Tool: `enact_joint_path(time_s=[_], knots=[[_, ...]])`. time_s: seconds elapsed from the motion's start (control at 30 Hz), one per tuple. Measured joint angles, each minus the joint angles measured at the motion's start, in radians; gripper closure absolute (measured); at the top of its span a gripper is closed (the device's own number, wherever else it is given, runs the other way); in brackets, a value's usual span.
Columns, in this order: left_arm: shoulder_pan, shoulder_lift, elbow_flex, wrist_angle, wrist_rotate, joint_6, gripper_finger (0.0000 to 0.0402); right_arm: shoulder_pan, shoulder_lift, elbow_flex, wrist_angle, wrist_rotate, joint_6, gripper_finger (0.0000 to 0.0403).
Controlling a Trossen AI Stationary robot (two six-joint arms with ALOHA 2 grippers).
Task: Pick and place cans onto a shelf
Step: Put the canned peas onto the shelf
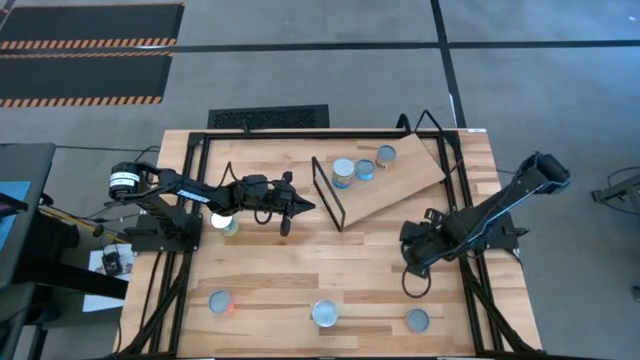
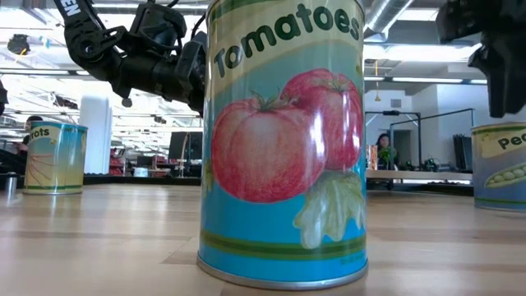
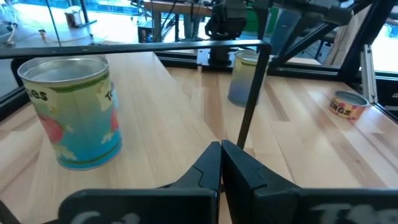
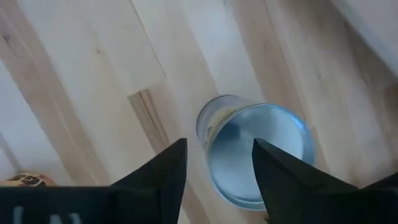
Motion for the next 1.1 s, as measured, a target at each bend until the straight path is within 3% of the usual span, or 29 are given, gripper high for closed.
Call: enact_joint_path(time_s=[0.33, 0.53, 0.7, 0.93, 1.1], knots=[[-0.003, 0.0, 0.0, 0.001, 0.001, 0.0, 0.0401, -0.064, 0.115, 0.003, 0.007, -0.016, -0.009, 0.026], [-0.003, 0.0, 0.0, 0.009, 0.003, -0.032, 0.0401, -0.087, 0.143, 0.006, -0.003, -0.057, -0.054, 0.0325], [-0.003, 0.0, 0.0, 0.013, 0.003, -0.037, 0.0401, -0.102, 0.093, 0.003, 0.003, -0.082, -0.055, 0.0389], [-0.003, 0.0, 0.0, 0.022, 0.002, -0.071, 0.0401, -0.182, -0.007, 0.103, -0.044, -0.089, -0.086, 0.0393], [-0.003, 0.0, 0.0, 0.022, 0.001, -0.071, 0.0401, -0.325, -0.014, 0.245, -0.195, 0.006, -0.203, 0.0398]])
